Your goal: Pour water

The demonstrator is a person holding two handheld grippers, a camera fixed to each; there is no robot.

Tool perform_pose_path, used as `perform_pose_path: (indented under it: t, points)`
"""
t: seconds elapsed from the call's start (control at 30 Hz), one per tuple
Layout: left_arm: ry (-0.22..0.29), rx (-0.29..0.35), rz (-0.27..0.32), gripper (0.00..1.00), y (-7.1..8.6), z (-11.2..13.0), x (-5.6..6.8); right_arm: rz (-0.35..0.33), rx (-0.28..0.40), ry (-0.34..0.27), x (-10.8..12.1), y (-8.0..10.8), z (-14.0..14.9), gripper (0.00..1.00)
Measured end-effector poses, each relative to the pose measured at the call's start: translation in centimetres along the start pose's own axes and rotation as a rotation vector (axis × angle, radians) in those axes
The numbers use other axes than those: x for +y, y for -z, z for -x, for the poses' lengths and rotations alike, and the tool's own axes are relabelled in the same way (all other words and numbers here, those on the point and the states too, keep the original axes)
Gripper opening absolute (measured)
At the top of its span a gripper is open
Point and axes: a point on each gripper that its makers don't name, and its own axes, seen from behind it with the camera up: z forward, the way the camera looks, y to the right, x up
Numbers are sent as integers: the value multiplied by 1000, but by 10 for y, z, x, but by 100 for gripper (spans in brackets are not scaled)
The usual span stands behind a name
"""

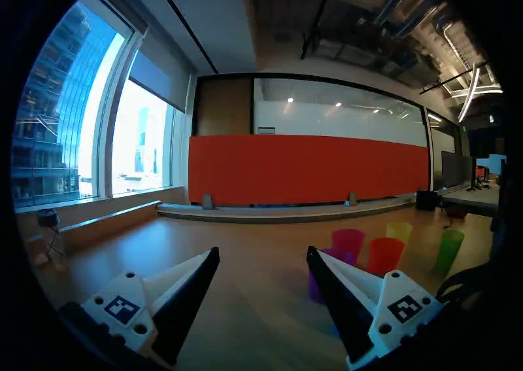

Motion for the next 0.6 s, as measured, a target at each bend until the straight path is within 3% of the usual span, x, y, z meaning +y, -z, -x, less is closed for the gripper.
perform_pose_path:
  t: [0.6]
  points:
    - [-12, -13, 2, 99, -2, 4, 2, -1, 3, 0, -1, 2, -3, 100]
